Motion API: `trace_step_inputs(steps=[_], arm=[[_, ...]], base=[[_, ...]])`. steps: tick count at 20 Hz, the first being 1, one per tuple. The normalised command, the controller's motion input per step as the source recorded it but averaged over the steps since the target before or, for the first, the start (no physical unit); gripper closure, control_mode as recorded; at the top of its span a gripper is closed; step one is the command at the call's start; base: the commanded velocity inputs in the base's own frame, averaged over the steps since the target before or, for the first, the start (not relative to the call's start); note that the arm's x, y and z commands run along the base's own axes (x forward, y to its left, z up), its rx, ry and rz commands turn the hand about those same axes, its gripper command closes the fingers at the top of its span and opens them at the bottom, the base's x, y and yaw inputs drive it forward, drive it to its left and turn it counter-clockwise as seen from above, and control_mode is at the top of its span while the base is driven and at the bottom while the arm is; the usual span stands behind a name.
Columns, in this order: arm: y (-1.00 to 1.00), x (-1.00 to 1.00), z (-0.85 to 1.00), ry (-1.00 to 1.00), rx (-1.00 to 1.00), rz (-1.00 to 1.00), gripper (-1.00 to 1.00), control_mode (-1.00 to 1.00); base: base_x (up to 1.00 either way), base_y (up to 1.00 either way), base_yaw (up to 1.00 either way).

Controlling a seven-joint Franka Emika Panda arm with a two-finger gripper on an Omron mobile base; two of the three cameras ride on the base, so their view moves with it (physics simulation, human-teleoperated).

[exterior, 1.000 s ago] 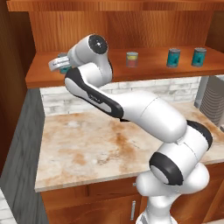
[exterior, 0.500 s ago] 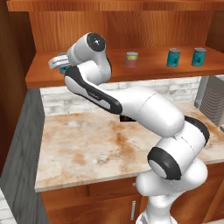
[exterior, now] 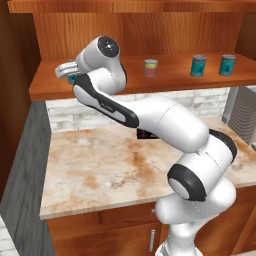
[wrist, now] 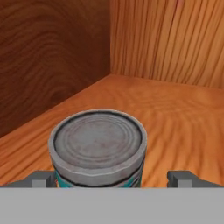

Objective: Stack two cans on top of the other two cans in the cabinet.

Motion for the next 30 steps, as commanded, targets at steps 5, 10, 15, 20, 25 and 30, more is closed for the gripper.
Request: trace_step_inputs(steps=[5,10,15,20,25,30], arm=[[0.0,0.0,-0.04,0.02,0.0,0.0,-1.0,-1.0],[0.01,-0.03,-0.09,0.02,0.0,0.0,-1.0,-1.0],[0.04,-0.03,-0.06,0.0,0.0,0.0,1.0,-1.0],[0.0,-0.04,-0.01,0.0,0.0,0.0,1.0,-1.0],[-0.03,-0.16,0.02,0.0,0.0,0.0,1.0,-1.0],[-0.13,-0.25,0.15,0.0,0.0,-0.03,1.0,-1.0]], base=[[0.0,0.0,0.0],[0.0,0.0,0.0],[0.0,0.0,0.0],[0.0,0.0,0.0],[0.0,0.0,0.0],[0.0,0.0,0.0]])
